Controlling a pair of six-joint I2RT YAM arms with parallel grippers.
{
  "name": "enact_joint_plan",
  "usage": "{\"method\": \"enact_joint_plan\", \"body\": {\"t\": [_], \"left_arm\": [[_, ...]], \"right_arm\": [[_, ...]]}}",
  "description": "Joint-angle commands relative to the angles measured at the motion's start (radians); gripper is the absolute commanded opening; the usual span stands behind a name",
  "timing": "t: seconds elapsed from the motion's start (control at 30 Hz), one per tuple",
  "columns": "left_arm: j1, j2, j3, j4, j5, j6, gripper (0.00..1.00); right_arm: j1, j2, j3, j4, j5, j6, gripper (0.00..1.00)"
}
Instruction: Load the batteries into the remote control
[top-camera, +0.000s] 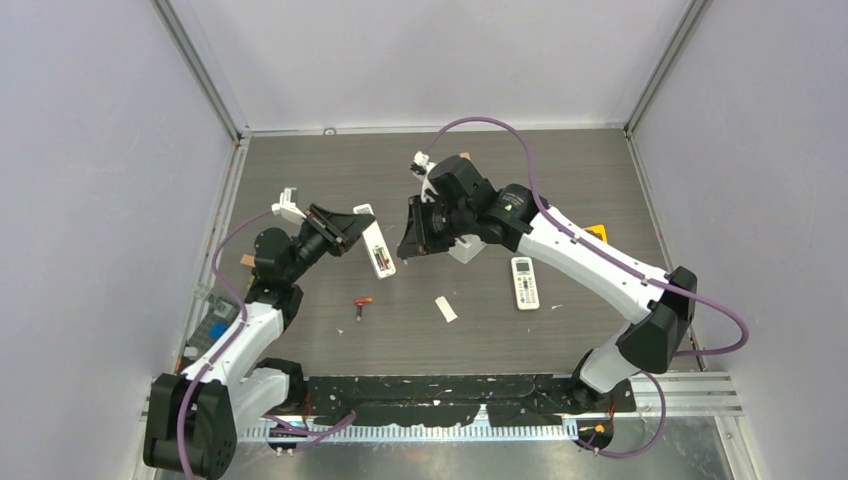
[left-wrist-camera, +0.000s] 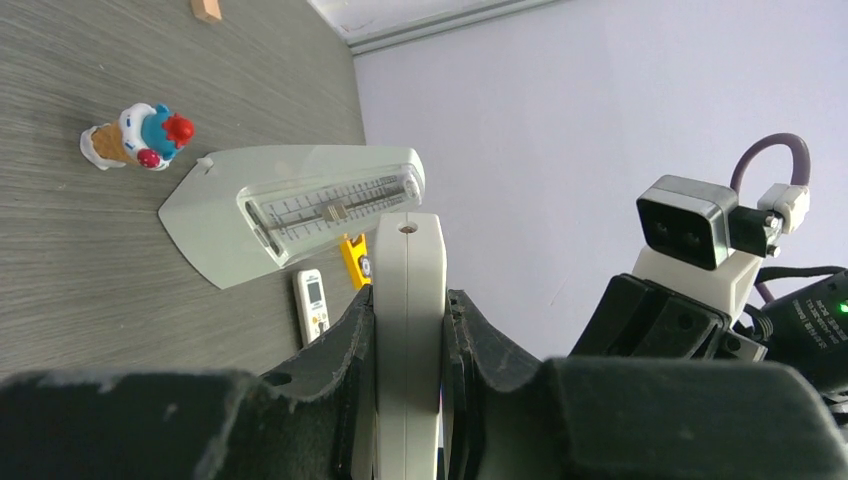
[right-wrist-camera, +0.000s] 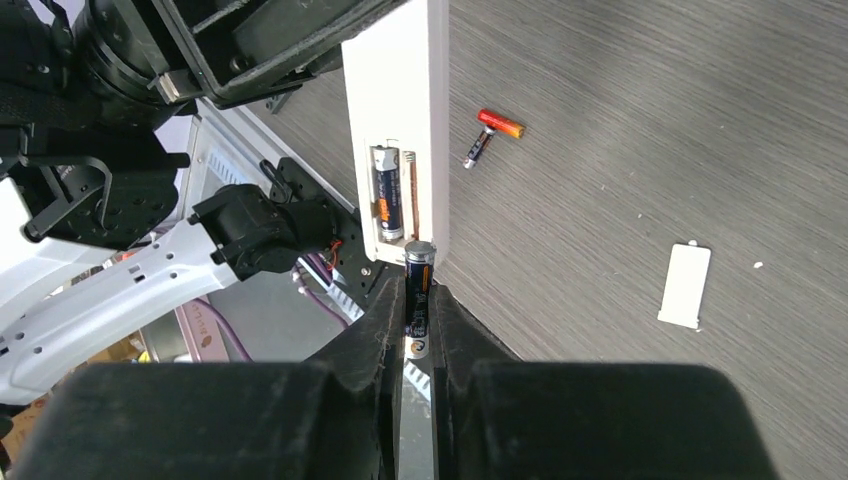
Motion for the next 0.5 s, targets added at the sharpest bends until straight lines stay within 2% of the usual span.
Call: {"method": "enact_joint_plan", "body": {"t": [0.0,0.47], "left_arm": [[-0.007,0.000,-0.009,0.074,-0.028,-0.054,0.00],[-0.007,0.004,-0.020,0.048,-0.027,-0.064,0.00]], "right_arm": [[0.035,0.039,0.067,-0.028,0.018,0.039,0.05],[0.073,0.147,0.200,-0.112,0.068,0.004,0.06]]}}
